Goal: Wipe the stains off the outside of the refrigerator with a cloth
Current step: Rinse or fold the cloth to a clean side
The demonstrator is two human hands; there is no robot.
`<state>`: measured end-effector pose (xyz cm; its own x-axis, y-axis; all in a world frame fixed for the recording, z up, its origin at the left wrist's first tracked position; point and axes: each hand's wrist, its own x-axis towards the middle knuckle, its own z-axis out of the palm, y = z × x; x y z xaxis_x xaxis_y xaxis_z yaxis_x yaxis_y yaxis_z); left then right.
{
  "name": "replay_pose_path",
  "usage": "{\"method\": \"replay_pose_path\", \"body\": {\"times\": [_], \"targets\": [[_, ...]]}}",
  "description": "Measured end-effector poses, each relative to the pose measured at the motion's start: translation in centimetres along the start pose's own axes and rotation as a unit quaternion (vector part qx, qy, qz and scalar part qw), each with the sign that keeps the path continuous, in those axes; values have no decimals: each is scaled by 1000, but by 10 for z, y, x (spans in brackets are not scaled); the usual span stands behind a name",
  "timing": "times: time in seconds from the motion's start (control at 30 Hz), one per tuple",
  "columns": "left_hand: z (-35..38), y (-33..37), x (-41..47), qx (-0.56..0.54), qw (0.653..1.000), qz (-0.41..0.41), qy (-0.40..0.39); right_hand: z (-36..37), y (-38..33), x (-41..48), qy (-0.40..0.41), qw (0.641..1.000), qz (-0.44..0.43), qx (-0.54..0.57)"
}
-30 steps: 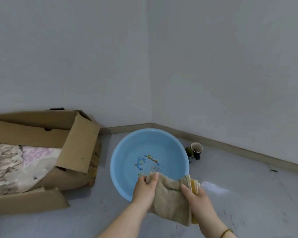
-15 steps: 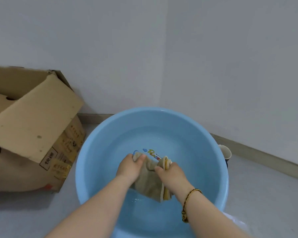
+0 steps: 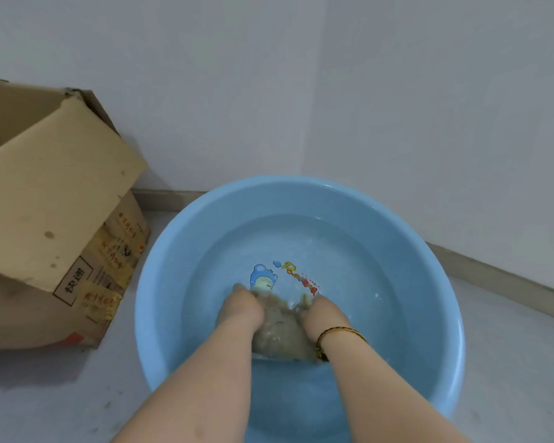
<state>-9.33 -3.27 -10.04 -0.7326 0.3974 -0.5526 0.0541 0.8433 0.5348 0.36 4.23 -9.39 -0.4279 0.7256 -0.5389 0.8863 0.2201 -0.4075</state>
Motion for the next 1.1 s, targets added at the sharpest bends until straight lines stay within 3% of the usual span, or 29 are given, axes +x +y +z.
{"method": "replay_pose_path", "body": {"times": [0.13, 0.2, 0.33, 0.53, 0.67, 0.83, 0.93, 1.03, 1.1], "targets": [[-7, 16, -14, -290, 956, -27, -44, -20, -9, -21, 10, 962, -3, 273], [-11, 27, -19, -348, 937, -13, -25, -26, -15, -35, 57, 937, -43, 342], [-20, 49, -42, -314, 948, 55, 26, -24, -37, -58, 126, 933, -126, 313], [-22, 55, -74, -273, 946, 161, 70, -31, -42, -54, 138, 921, -87, 355], [-31, 49, -67, -322, 935, 130, 74, -15, -43, -76, 170, 925, -138, 311], [-28, 54, -89, -325, 927, 176, 58, -39, -42, -60, 181, 916, -116, 339], [-35, 53, -79, -356, 921, 149, 52, -28, -44, -83, 198, 917, -147, 314], [-33, 47, -84, -404, 909, 99, -8, -27, -42, -87, 195, 934, -157, 253], [-24, 45, -92, -383, 916, 112, -32, -37, -37, -76, 186, 942, -123, 249]]}}
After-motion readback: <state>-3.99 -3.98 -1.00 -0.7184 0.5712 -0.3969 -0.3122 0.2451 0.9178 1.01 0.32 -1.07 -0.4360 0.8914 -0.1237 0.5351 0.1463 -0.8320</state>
